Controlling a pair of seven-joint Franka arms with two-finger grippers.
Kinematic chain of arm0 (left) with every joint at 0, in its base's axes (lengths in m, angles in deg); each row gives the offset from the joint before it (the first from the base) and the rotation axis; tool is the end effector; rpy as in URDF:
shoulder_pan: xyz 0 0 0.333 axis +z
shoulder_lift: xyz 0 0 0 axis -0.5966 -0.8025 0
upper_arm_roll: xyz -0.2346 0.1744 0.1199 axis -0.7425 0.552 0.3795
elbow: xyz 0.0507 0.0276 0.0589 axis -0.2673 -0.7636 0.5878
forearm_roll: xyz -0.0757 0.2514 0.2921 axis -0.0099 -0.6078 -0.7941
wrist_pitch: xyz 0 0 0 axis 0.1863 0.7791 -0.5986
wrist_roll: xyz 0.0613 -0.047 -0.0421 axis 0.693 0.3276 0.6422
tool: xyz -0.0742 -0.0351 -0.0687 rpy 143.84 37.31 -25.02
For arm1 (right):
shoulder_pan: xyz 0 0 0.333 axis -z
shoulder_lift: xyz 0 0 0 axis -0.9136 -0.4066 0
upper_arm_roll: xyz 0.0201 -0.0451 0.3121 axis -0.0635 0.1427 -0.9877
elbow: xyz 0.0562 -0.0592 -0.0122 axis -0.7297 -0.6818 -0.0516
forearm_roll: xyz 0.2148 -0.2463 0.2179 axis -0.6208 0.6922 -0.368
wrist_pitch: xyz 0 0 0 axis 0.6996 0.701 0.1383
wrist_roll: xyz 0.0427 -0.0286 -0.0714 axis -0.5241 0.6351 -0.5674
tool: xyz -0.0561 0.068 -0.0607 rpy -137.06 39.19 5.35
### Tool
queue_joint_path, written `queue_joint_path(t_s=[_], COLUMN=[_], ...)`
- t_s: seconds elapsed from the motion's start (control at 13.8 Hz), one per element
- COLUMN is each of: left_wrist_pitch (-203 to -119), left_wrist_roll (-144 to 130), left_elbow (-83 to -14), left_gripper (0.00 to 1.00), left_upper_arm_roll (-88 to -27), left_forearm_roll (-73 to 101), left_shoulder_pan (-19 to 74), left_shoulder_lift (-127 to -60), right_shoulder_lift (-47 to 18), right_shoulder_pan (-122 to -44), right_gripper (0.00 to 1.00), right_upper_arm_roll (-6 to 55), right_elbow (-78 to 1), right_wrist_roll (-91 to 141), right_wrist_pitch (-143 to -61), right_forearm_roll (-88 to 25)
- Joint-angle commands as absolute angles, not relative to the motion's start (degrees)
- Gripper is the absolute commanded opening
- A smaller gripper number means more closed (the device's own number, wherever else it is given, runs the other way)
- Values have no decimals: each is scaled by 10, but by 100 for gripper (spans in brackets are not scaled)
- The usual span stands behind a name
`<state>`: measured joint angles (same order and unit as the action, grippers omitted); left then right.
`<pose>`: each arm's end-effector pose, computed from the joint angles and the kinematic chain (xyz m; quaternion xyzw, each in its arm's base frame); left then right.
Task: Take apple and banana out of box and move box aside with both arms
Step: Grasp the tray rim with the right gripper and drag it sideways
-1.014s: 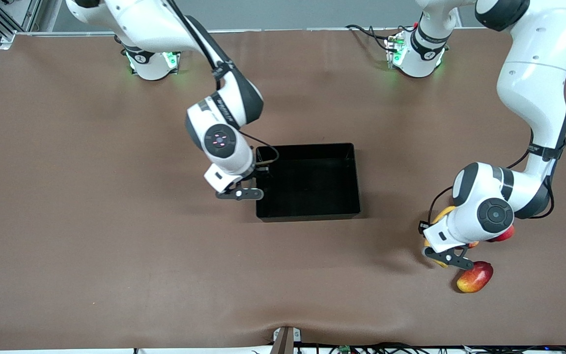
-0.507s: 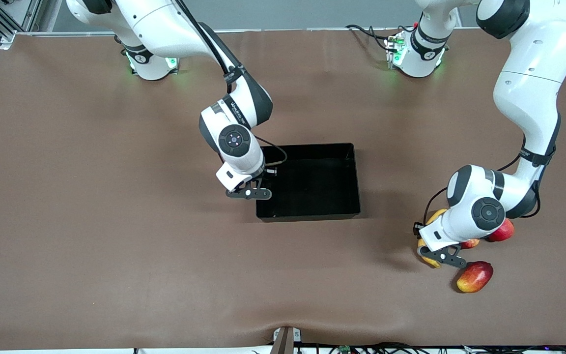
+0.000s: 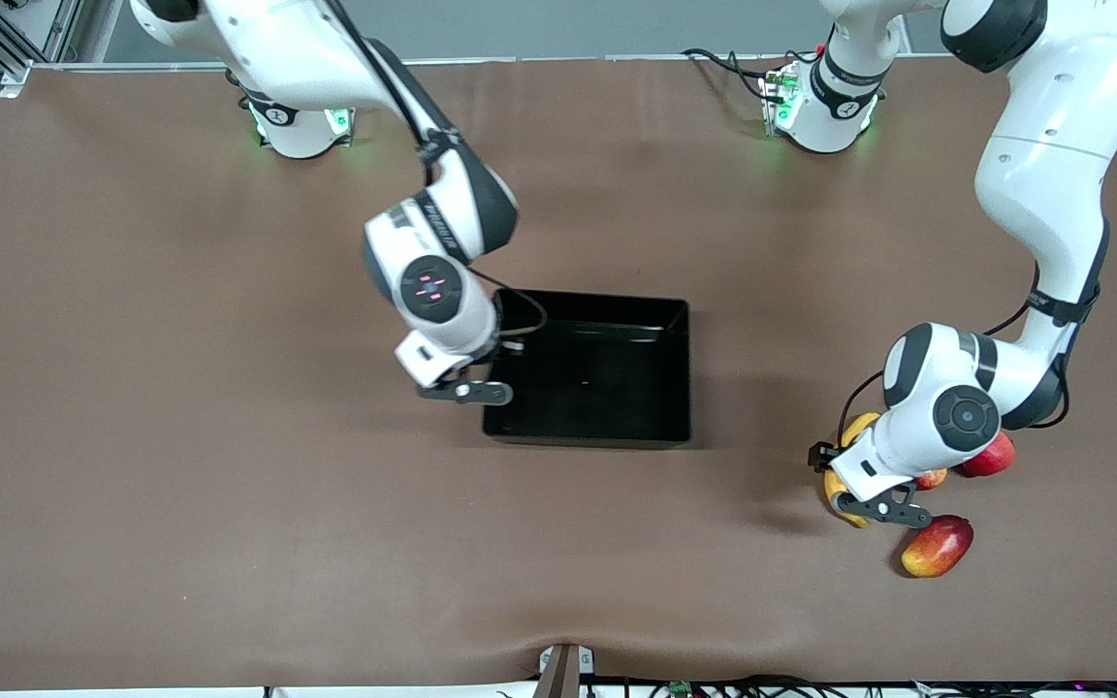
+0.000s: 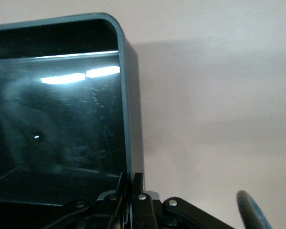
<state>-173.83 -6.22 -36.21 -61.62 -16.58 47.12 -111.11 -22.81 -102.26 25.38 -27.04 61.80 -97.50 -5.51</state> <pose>0.7080 -0.0897 0.2392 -0.9943 0.1024 -0.0263 0.0111 0.5807 0.3650 0.3296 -0.9949 0.0460 0.0883 0.0147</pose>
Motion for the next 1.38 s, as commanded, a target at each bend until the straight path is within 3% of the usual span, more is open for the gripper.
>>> queue_joint_path(t_s=[0.0,0.43,0.65,1.01,1.16,1.3], left_wrist_pitch=[-1665,-1501,-1442,-1371,-1338,-1305], left_wrist_roll=[-44,-51,-51,-50,-51,-51], left_elbow=[-380,-376,-355,-312,-313,-314], left_gripper=[100,100,100,100,100,100], left_upper_arm_roll=[-620,-628,-628,-601,-562,-484], left_forearm_roll=[-169,-107,-103,-53,-26,13], left_shoulder_pan=[473,474,475,469,446,388], left_shoulder_lift=[-1009,-843,-789,-743,-717,-695], right_shoulder_lift=[-145,-73,-54,-63,-63,-65], right_shoulder_pan=[-951,-804,-718,-626,-587,-556], right_gripper=[0,0,0,0,0,0], right_upper_arm_roll=[245,246,247,248,248,248], right_elbow=[-287,-294,-341,-384,-427,-471], right_wrist_roll=[560,435,315,258,210,170], right_wrist_pitch=[-901,-786,-784,-825,-885,-942], right_forearm_roll=[-60,-59,-53,20,20,20])
